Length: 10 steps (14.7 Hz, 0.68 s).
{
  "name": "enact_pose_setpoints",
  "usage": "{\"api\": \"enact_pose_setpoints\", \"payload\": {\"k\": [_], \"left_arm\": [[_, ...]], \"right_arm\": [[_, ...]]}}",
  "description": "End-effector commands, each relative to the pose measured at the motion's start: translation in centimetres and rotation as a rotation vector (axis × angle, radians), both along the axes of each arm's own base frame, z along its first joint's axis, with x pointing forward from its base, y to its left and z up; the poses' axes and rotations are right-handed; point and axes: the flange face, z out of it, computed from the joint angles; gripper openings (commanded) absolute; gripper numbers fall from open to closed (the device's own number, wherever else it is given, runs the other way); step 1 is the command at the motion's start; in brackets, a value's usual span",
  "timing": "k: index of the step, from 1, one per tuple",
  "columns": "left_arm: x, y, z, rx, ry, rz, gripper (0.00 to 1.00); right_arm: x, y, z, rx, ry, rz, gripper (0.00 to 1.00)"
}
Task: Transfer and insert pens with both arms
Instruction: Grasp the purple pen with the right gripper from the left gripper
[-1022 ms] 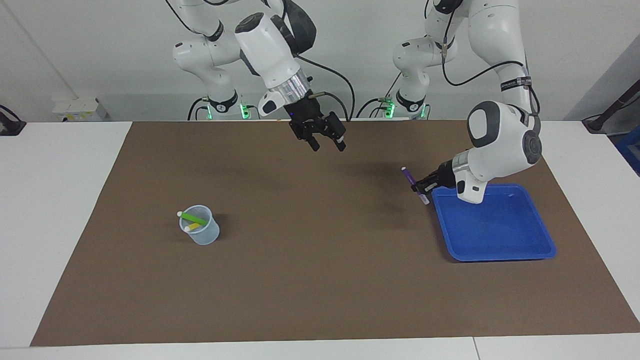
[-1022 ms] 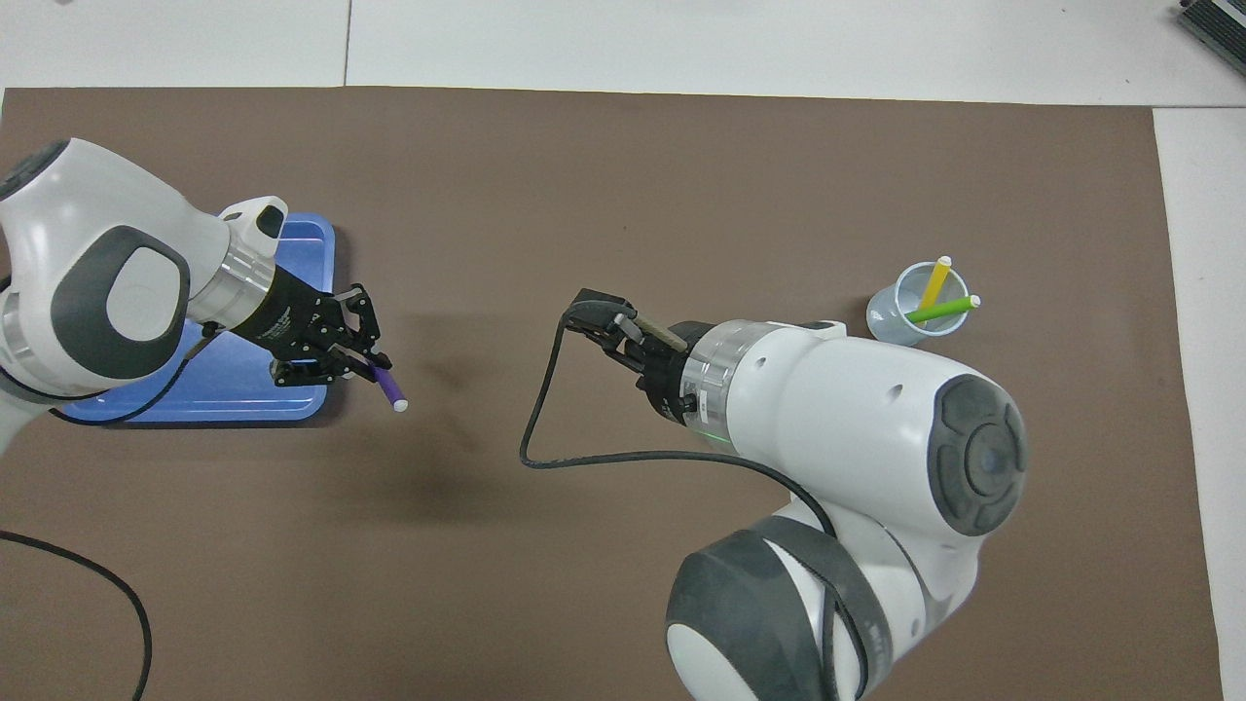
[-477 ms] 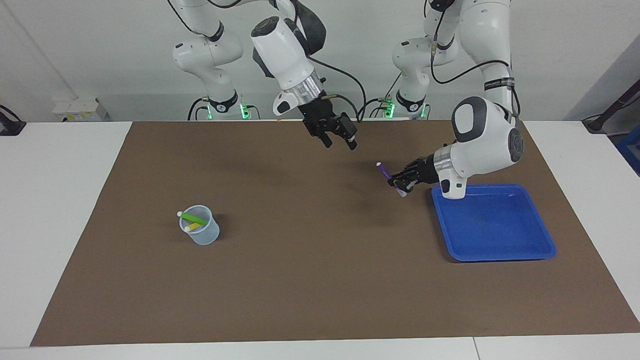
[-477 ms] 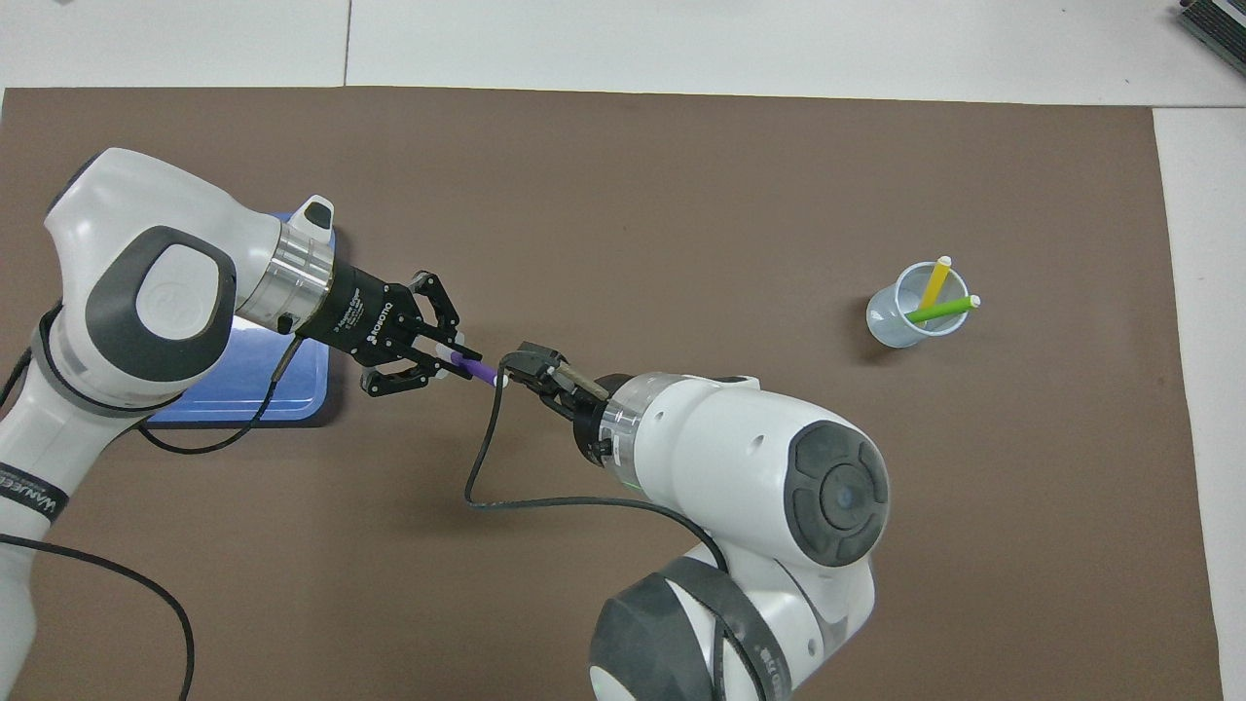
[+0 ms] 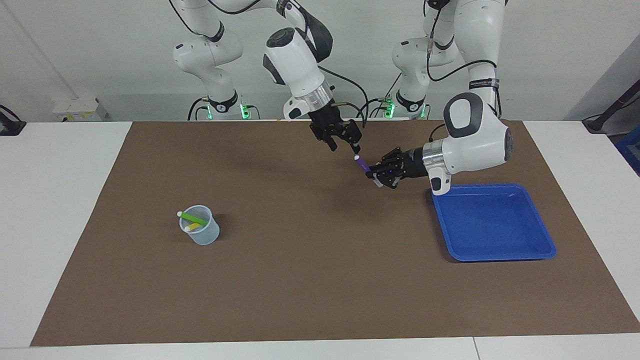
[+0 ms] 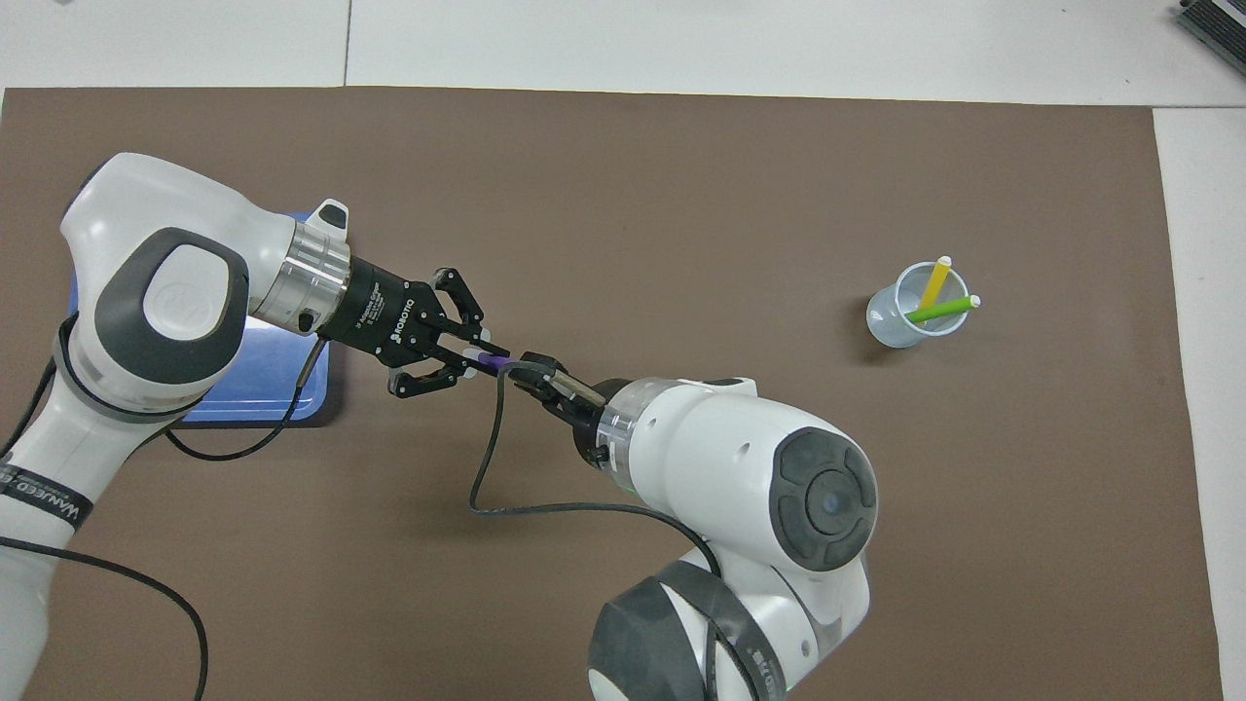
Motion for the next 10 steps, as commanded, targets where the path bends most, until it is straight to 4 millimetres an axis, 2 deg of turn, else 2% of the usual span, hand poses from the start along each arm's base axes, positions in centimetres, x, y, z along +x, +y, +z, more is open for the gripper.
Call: {"api": "enact_pose_setpoints", "payload": {"k": [1,5,10], "left_arm": [[-0.8,-0.7,0.7,-0.004,0.016,0.01,0.0],[-1.0,-1.0,1.2,-0.002,0.006,0.01,0.0],[-1.3,-1.8,1.3,-0.002,0.006,-0.002,0.0]], "right_arm": [[0.5,0.1,-0.2,-0.011,-0.044,0.036,0.86],[1.5,-0.2,0.3,-0.001,-0.066,0.028,0.83],[2.2,-0.2,0.4,0.017,-0.103,0.017,0.73]]}}
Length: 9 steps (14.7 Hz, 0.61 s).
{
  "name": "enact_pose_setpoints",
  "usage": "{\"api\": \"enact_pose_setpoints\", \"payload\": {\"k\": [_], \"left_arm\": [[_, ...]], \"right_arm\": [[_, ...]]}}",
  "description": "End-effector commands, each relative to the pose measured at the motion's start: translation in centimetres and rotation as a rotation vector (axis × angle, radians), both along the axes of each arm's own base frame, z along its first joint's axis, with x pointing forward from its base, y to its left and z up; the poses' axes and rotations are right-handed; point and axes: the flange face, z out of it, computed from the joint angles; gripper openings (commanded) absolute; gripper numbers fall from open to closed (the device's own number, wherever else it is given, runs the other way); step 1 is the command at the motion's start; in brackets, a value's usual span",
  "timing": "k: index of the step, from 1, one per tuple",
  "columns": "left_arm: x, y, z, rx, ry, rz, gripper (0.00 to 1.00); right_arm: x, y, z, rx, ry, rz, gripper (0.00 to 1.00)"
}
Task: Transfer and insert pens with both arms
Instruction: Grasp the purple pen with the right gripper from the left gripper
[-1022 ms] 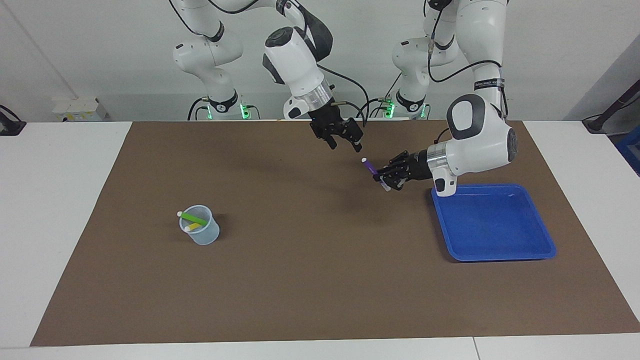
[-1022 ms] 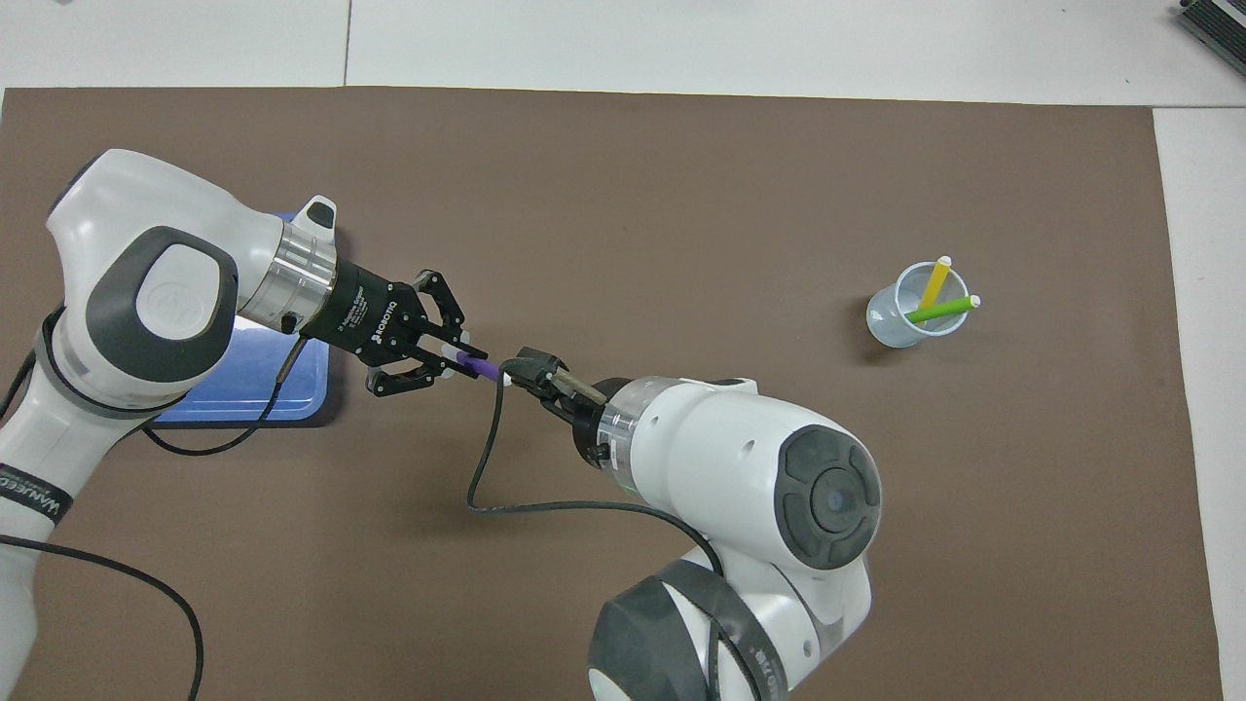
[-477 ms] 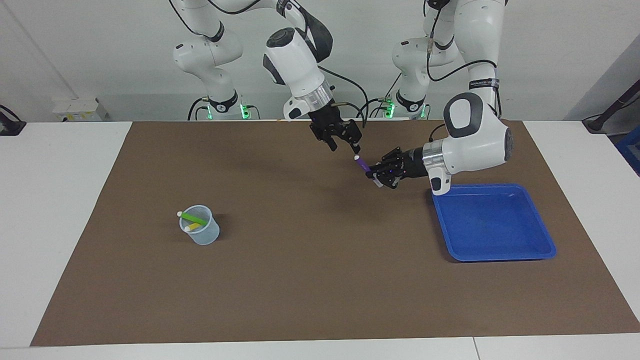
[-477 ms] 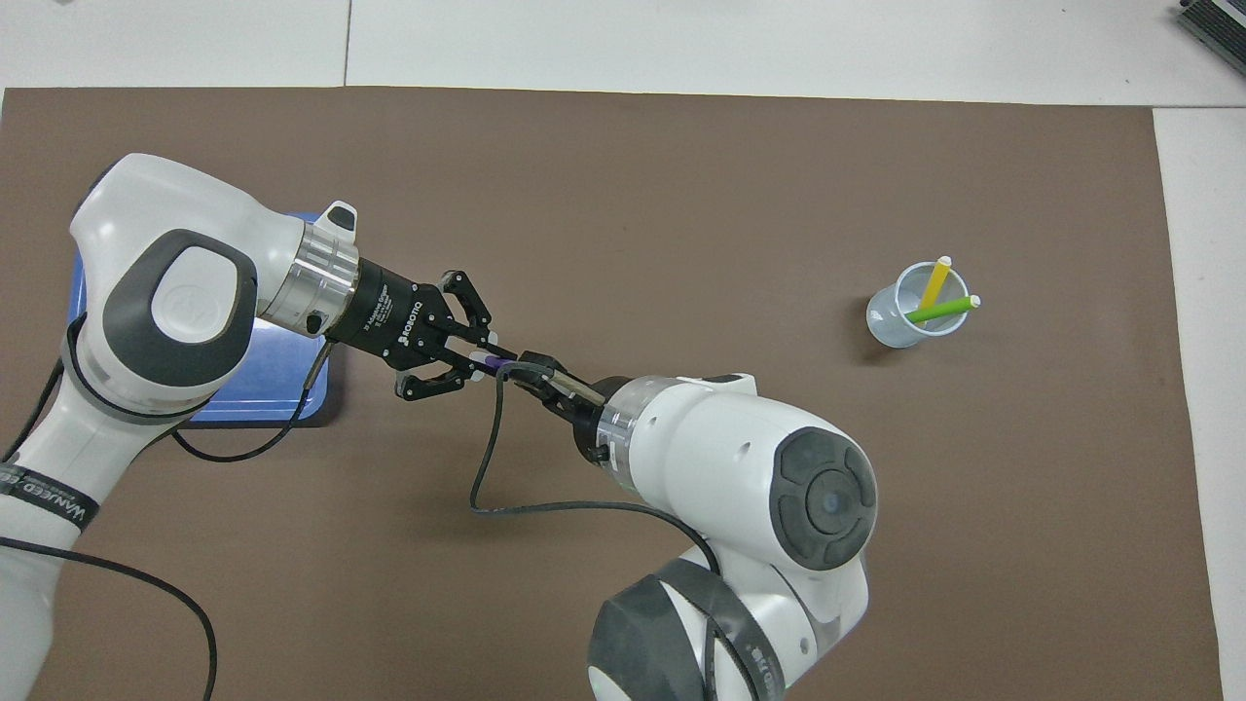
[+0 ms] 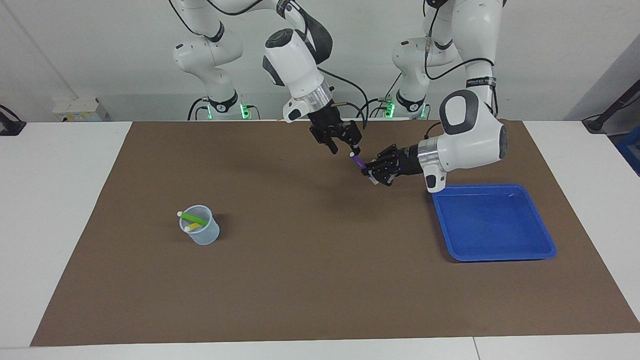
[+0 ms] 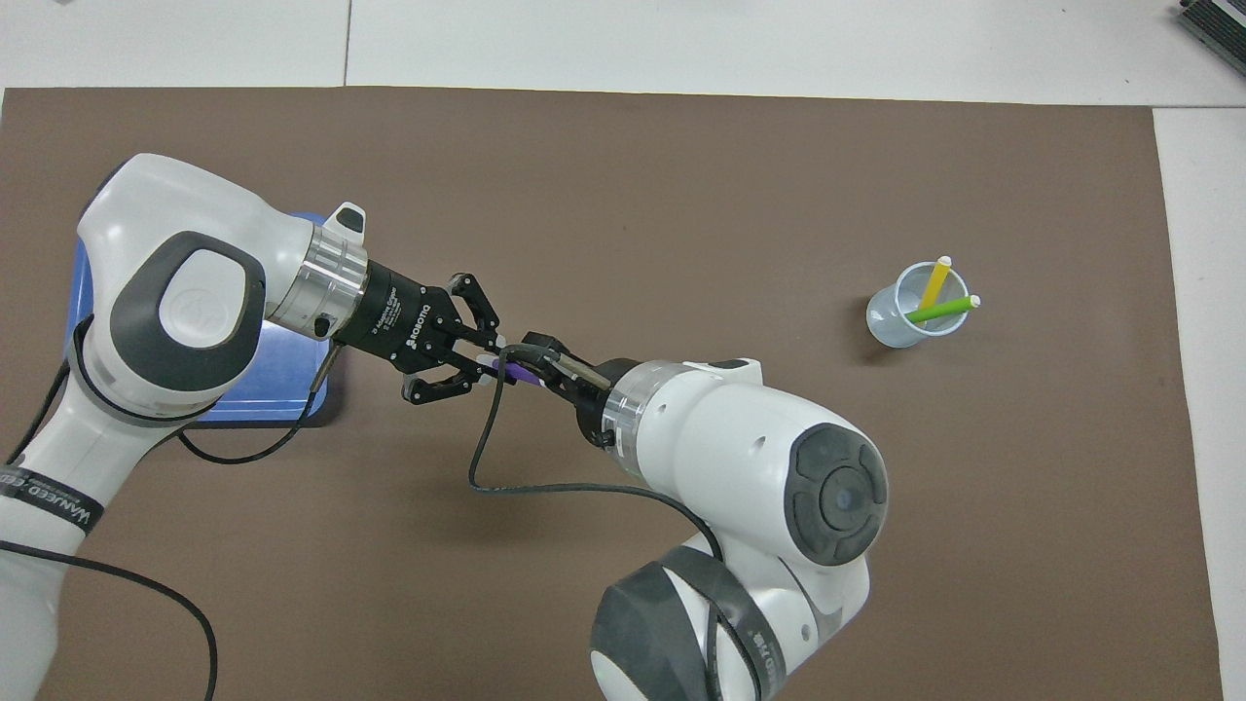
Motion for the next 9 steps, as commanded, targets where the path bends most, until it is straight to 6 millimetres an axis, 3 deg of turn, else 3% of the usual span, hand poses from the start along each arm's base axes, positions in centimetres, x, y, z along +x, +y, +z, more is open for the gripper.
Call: {"api": "enact_pose_setpoints", "payload": {"k": [1,5,9], "left_arm": [[-0.66,-0.47,0.62,-0.002,0.005,0.014,0.0],[-0.73,-0.64,0.65,-0.003,0.007,0.014,0.0],[-0.7,-0.89,0.84,-0.013,0.017,0.028,0.0]], "right_arm": [[0.9,0.04,0.11,-0.004,-0.034,0.016,0.69],[1.01,0.21,-0.12,-0.003,-0.029,0.015,0.46],[1.02,0.21,-0.09,0.006,-0.016,0.0,0.46]]}}
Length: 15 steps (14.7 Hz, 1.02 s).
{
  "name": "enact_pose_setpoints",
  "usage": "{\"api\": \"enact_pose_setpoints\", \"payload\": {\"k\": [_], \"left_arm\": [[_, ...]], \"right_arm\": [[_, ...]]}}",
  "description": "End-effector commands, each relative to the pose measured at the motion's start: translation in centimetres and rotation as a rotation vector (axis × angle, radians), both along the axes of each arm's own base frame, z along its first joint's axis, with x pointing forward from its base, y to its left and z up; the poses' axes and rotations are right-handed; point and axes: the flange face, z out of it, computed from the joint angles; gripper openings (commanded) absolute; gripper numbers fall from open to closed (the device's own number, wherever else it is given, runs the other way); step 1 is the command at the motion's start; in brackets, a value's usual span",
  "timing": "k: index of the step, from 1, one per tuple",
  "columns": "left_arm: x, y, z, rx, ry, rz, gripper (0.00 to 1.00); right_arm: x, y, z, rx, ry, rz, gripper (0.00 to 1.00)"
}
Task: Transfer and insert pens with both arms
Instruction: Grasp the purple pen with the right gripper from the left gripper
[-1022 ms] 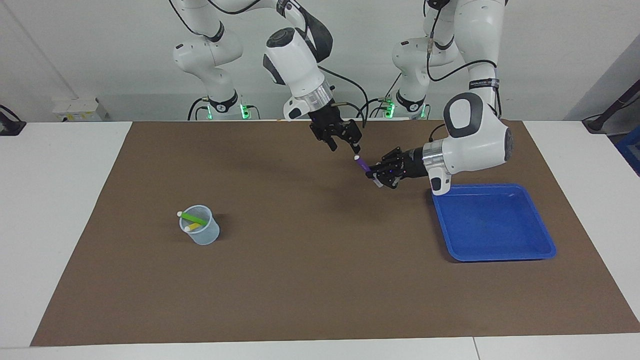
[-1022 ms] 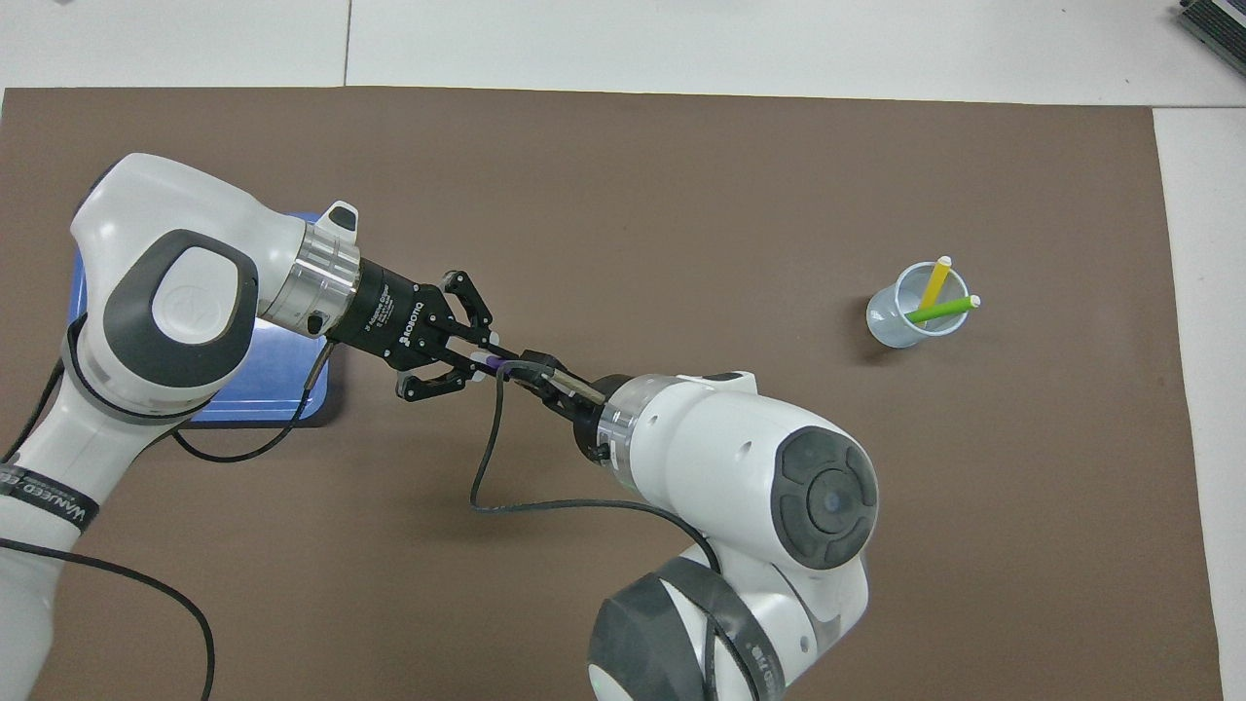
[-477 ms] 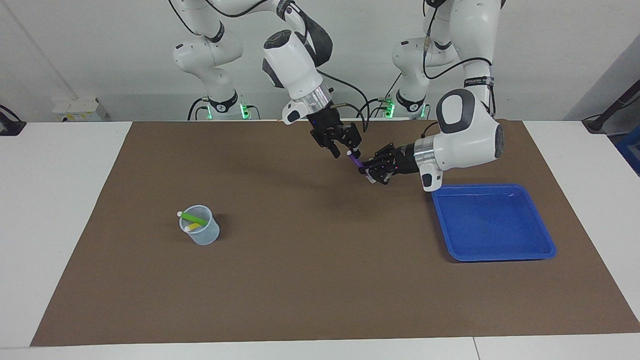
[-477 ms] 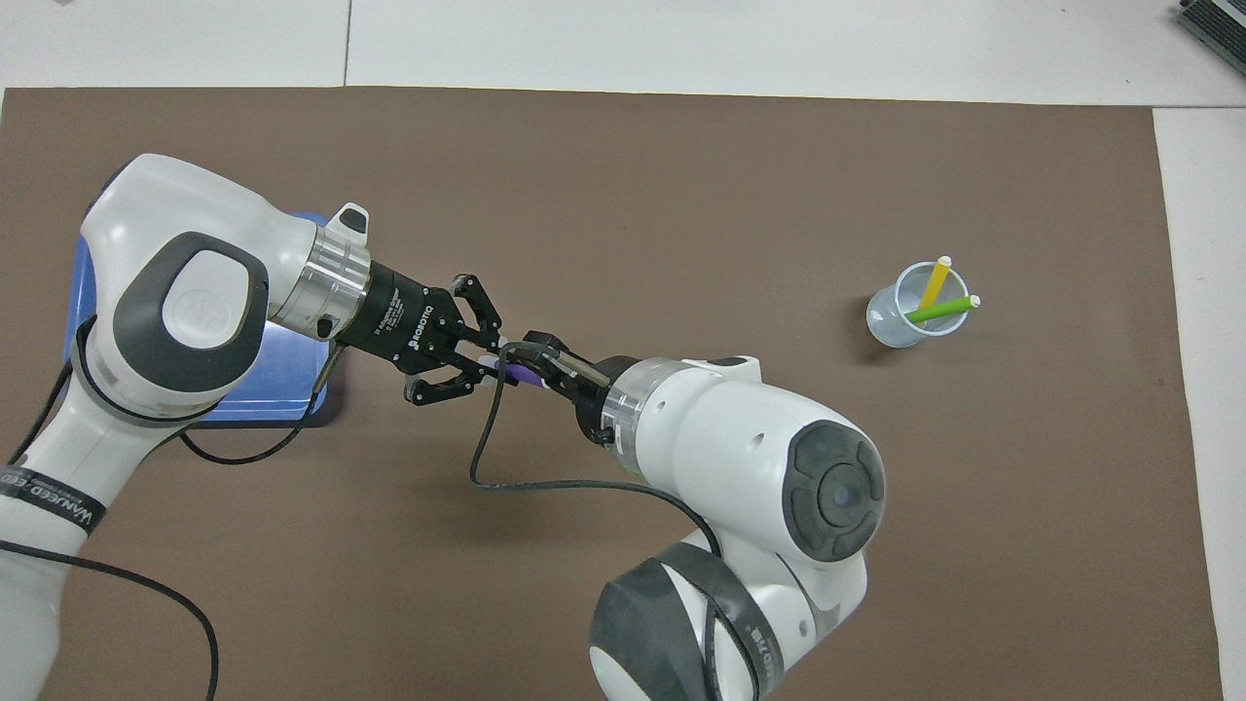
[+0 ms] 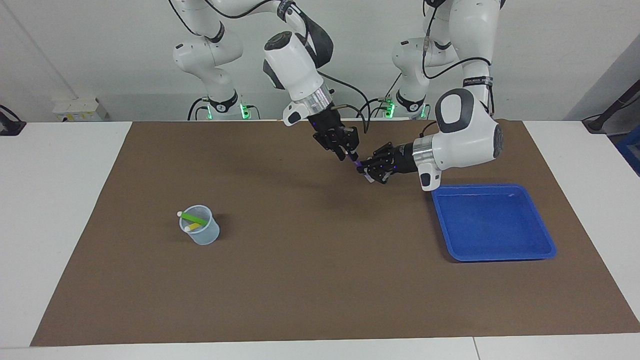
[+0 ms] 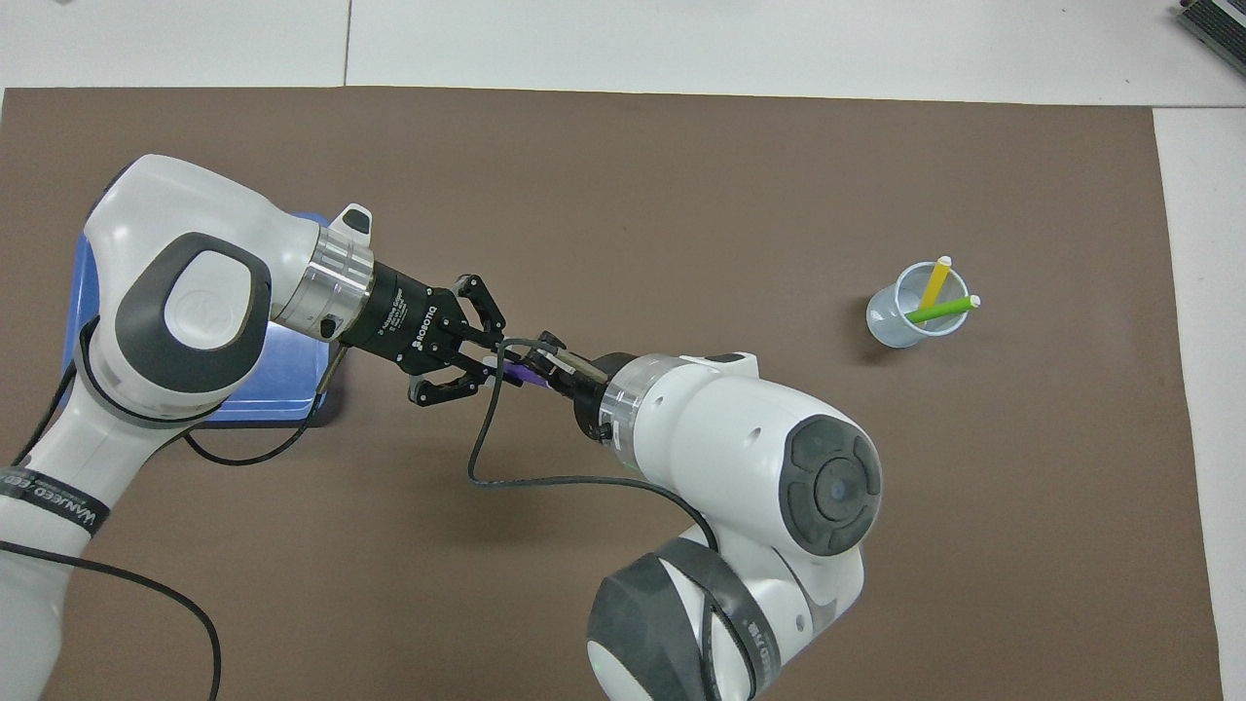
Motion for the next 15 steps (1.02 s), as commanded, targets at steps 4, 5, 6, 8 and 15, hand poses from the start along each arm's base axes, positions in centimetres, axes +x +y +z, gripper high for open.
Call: {"api": "enact_pose_setpoints", "payload": {"k": [4,5,6,8,15], "left_arm": [[-0.46,-0.86,1.1,-0.001,0.018,0.041,0.0],[-0.38,-0.83,1.12,0.002,0.018,0.049,0.0],[-0.38,-0.83,1.12,0.002,0.019,0.05,0.0],[-0.47,-1.17,1.2,0.005,0.026,0.053,0.0],[-0.5,-1.07,1.03,0.01,0.031,0.056,0.0]], "right_arm": [[0.28,0.47,0.07,0.009,-0.008,0.004,0.45],[0.28,0.47,0.07,0.008,-0.008,0.005,0.42],[0.28,0.47,0.07,0.008,-0.008,0.005,0.37],[0.27,0.47,0.05,0.007,-0.008,0.007,0.27],[0.45,0.25,0.09,0.001,-0.02,0.014,0.0]]}}
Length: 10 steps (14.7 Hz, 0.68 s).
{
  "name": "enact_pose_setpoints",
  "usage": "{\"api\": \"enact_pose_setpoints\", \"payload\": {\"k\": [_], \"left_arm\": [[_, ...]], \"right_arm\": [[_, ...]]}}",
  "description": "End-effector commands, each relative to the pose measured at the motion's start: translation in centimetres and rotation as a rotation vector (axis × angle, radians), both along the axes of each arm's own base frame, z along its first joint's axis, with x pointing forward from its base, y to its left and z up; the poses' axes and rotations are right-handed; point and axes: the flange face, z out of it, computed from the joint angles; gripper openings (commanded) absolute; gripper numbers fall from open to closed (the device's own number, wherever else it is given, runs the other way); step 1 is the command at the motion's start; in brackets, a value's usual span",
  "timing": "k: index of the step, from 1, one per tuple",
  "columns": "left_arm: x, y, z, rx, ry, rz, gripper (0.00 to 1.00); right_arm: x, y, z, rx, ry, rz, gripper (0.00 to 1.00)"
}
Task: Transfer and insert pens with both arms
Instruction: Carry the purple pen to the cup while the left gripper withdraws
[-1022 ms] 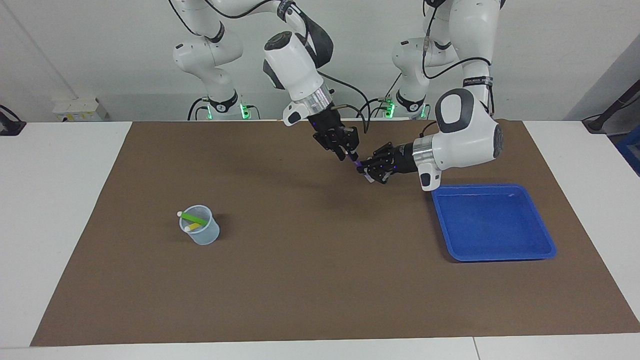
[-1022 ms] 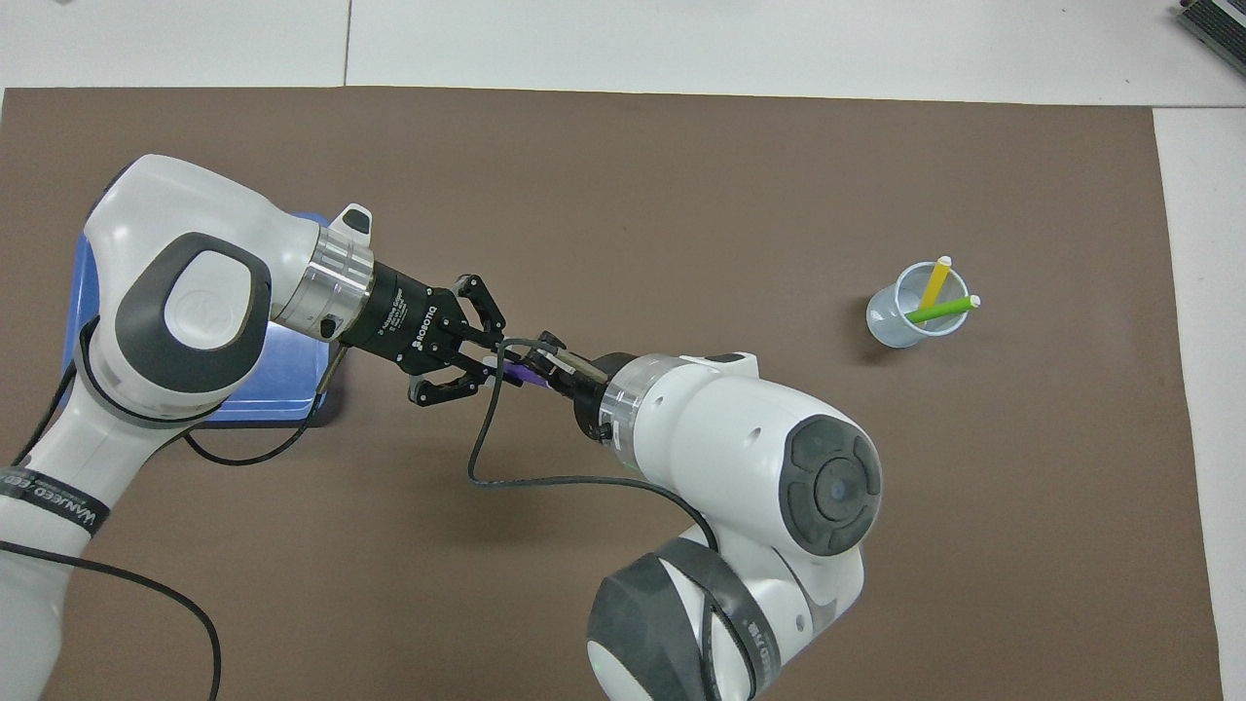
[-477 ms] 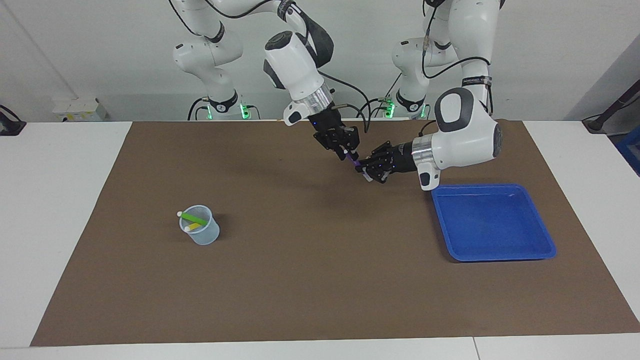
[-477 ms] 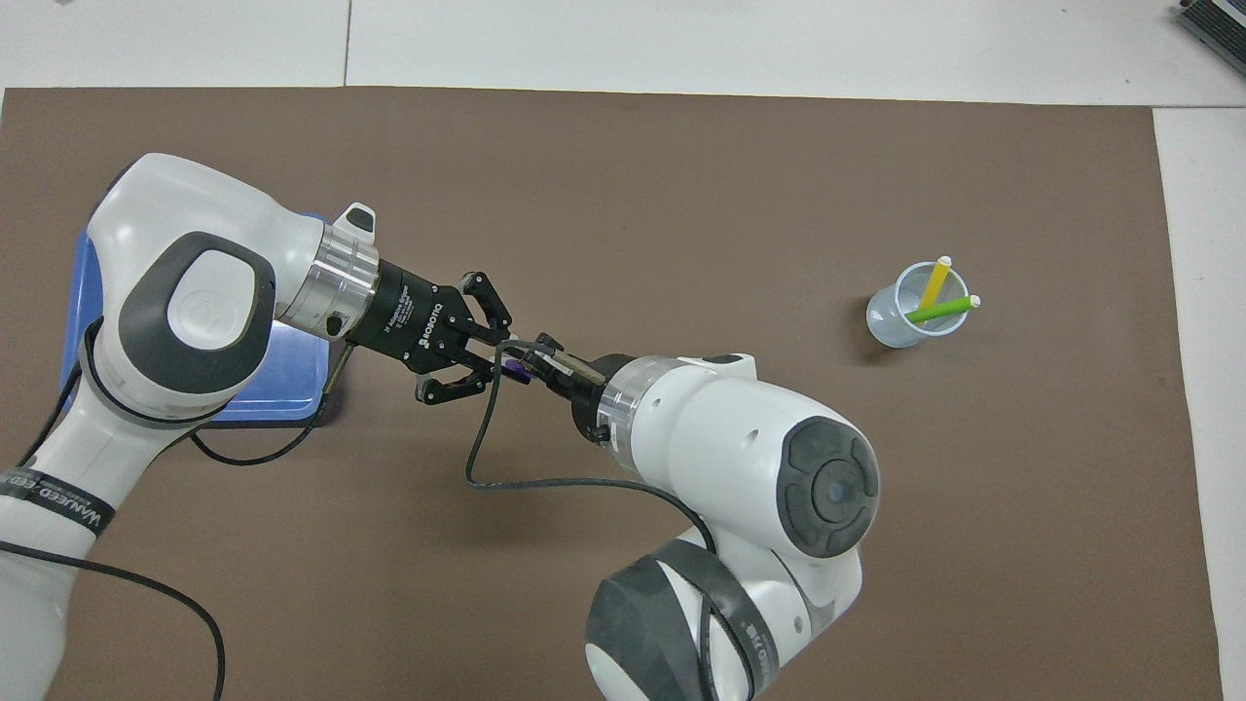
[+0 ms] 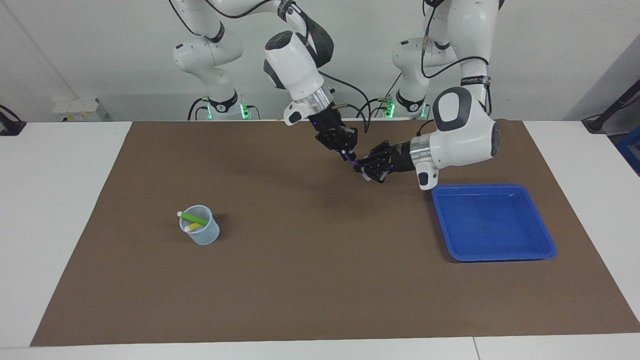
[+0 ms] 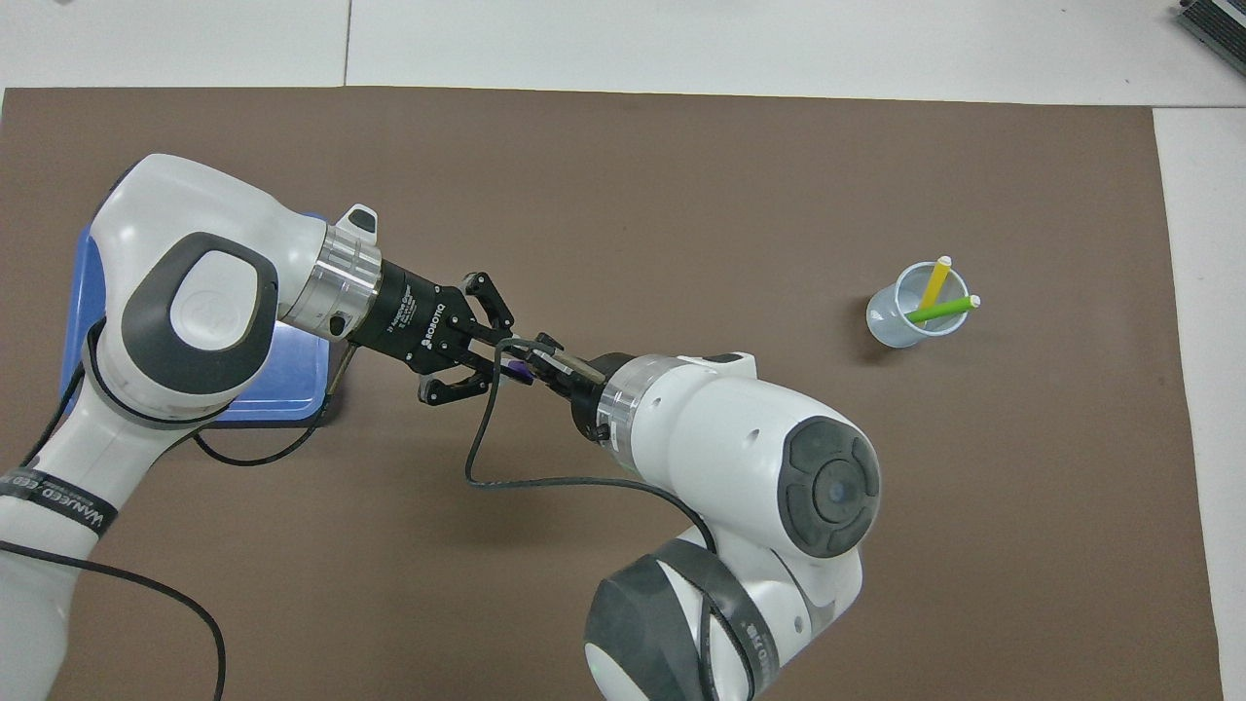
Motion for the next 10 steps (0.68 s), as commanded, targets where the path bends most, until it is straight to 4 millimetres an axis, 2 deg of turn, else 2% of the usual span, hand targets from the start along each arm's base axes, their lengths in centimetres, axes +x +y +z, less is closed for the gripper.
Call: {"api": "enact_pose_setpoints", "payload": {"k": [1,4,5,6,7,8,10], "left_arm": [[-0.4,-0.2,0.6,0.007,-0.002,0.021,0.0],[-0.4,-0.1,0.6,0.011,0.006,0.031,0.0],[-0.4,-0.1,0.7,0.014,0.01,0.036,0.07],[-0.3,-0.1,0.7,0.015,0.01,0.04,0.38],[-0.3,-0.1,0.6,0.017,-0.004,0.034,0.91],[-0.4,-0.5,1.2,0.025,-0.025,0.021,1.0],[-0.9,-1.5,2.1,0.033,-0.053,0.02,1.0]], "right_arm": [[0.5,0.1,-0.1,-0.006,-0.017,0.014,0.0],[0.7,-0.5,0.2,-0.018,-0.026,0.02,0.0],[0.8,-0.7,0.3,-0.026,-0.033,0.032,0.0],[1.0,-1.1,0.3,-0.038,-0.035,0.046,0.0],[1.0,-1.3,0.2,-0.06,-0.037,0.074,0.0],[1.1,-1.6,0.0,-0.08,-0.037,0.094,0.0],[1.3,-2.2,0.5,-0.091,-0.05,0.106,0.0]]}}
